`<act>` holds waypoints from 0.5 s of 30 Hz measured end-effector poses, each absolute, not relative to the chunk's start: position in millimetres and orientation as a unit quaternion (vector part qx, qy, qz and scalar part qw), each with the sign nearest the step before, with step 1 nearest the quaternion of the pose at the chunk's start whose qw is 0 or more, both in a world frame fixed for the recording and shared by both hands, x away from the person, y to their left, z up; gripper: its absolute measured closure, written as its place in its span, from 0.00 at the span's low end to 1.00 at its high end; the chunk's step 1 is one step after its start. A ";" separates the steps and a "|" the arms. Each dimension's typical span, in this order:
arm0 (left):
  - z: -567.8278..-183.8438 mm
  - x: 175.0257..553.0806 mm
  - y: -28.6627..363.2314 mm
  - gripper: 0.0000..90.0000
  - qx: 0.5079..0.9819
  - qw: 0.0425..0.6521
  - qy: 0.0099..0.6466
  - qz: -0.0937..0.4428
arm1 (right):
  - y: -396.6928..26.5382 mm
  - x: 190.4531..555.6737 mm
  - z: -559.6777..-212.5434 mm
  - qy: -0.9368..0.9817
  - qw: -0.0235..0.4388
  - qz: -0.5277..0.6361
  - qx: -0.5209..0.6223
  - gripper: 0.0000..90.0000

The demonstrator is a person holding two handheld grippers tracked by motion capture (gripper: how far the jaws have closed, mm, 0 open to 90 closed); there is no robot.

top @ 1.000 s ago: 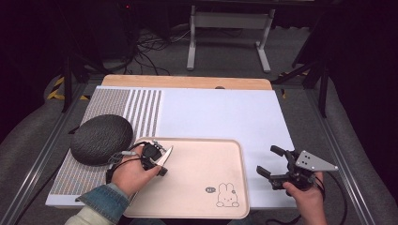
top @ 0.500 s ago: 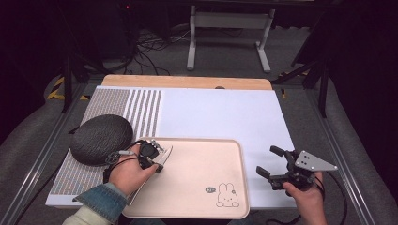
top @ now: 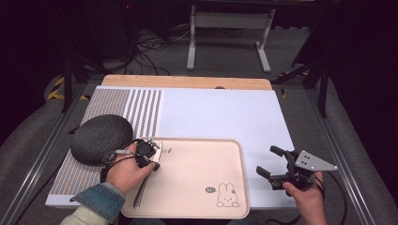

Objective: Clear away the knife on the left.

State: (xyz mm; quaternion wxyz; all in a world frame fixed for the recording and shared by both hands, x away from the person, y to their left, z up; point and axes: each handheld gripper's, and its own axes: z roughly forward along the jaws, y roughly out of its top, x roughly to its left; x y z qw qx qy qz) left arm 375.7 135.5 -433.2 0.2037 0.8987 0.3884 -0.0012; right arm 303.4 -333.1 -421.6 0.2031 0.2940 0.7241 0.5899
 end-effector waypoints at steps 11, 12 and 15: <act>-432.9 373.3 143.4 1.00 0.898 0.200 0.392 0.003 | -333.0 303.6 -422.4 0.723 0.202 0.590 0.296 0.06; -433.1 372.5 144.7 1.00 0.898 0.201 0.392 0.003 | -333.0 303.7 -422.4 0.723 0.202 0.590 0.296 0.06; -433.3 370.0 145.9 1.00 0.898 0.202 0.391 0.001 | -333.0 303.8 -422.6 0.724 0.202 0.590 0.296 0.06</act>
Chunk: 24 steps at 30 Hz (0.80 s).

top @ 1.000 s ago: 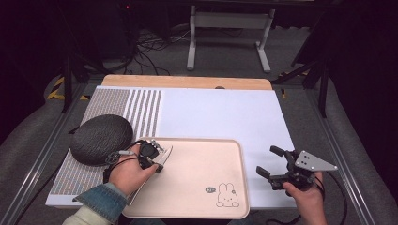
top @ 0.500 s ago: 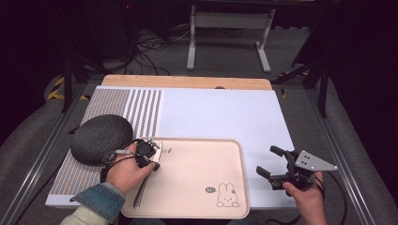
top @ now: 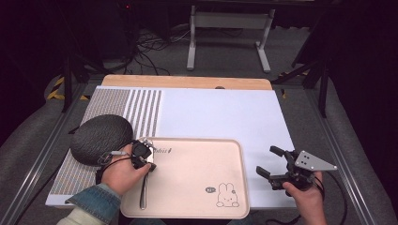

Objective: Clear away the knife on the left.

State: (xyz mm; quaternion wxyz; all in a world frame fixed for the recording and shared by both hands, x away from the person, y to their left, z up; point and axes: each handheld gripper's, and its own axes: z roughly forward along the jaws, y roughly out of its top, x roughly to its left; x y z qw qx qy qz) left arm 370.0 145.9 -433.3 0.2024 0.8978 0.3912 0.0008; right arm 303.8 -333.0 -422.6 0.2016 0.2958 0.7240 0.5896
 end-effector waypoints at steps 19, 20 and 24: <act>-434.3 349.1 157.5 1.00 0.902 0.204 0.381 -0.009 | -331.2 303.9 -423.6 0.726 0.200 0.588 0.296 0.06; -434.6 348.0 158.8 1.00 0.901 0.206 0.381 -0.010 | -331.1 303.9 -423.6 0.726 0.200 0.588 0.296 0.06; -434.2 344.7 160.9 1.00 0.904 0.202 0.377 -0.012 | -331.5 303.8 -423.1 0.725 0.201 0.588 0.296 0.06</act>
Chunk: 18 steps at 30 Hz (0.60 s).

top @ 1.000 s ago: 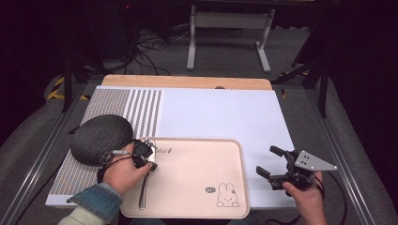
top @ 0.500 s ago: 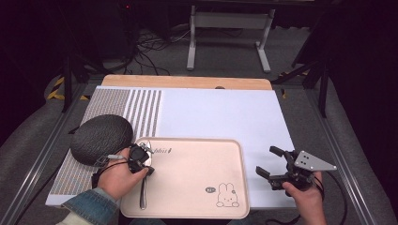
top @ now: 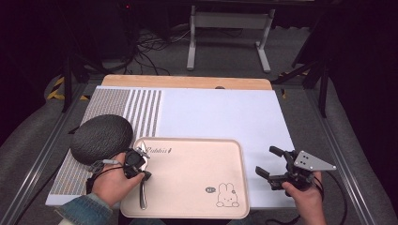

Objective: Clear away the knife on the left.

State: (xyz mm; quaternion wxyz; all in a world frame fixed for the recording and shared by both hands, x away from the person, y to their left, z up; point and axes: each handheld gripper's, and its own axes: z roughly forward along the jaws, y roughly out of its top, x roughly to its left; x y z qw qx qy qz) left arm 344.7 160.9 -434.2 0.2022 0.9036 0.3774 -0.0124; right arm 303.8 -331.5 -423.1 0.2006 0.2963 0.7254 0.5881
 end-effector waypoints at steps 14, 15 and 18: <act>-433.8 328.1 166.4 1.00 0.906 0.193 0.376 -0.021 | -327.2 306.4 -424.0 0.728 0.197 0.587 0.293 0.06; -433.7 327.5 167.2 1.00 0.906 0.192 0.376 -0.021 | -327.0 306.5 -424.1 0.728 0.196 0.587 0.294 0.06; -433.5 326.2 169.5 1.00 0.907 0.189 0.377 -0.022 | -326.9 306.7 -424.3 0.729 0.196 0.587 0.293 0.06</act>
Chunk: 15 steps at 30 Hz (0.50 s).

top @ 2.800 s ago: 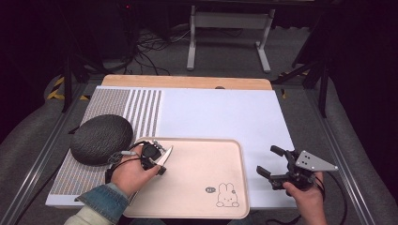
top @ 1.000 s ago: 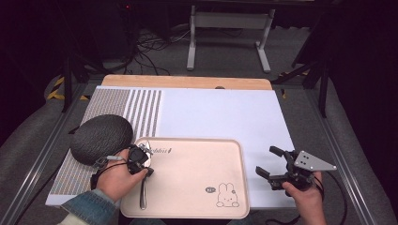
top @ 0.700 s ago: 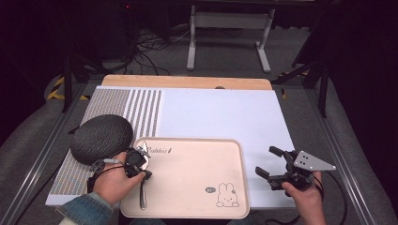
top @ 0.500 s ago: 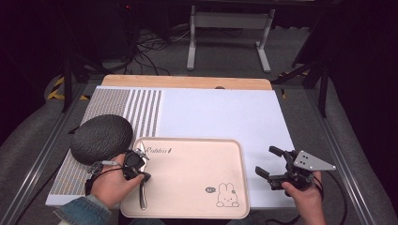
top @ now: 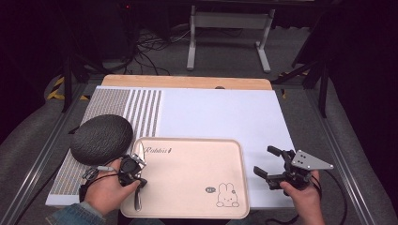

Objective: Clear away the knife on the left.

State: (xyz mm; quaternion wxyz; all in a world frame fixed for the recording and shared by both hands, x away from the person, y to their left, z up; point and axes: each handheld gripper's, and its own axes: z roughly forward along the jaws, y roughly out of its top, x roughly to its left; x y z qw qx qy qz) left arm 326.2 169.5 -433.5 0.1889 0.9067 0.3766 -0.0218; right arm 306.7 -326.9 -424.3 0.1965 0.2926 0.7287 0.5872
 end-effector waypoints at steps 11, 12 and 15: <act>-433.5 324.6 171.4 1.00 0.905 0.188 0.381 -0.021 | -326.2 306.7 -424.5 0.730 0.195 0.585 0.293 0.06; -433.0 324.8 171.3 0.99 0.905 0.186 0.381 -0.024 | -326.2 306.7 -424.4 0.730 0.195 0.585 0.293 0.06; -432.7 325.5 171.3 0.97 0.906 0.188 0.378 -0.021 | -326.5 306.7 -424.3 0.730 0.196 0.585 0.292 0.06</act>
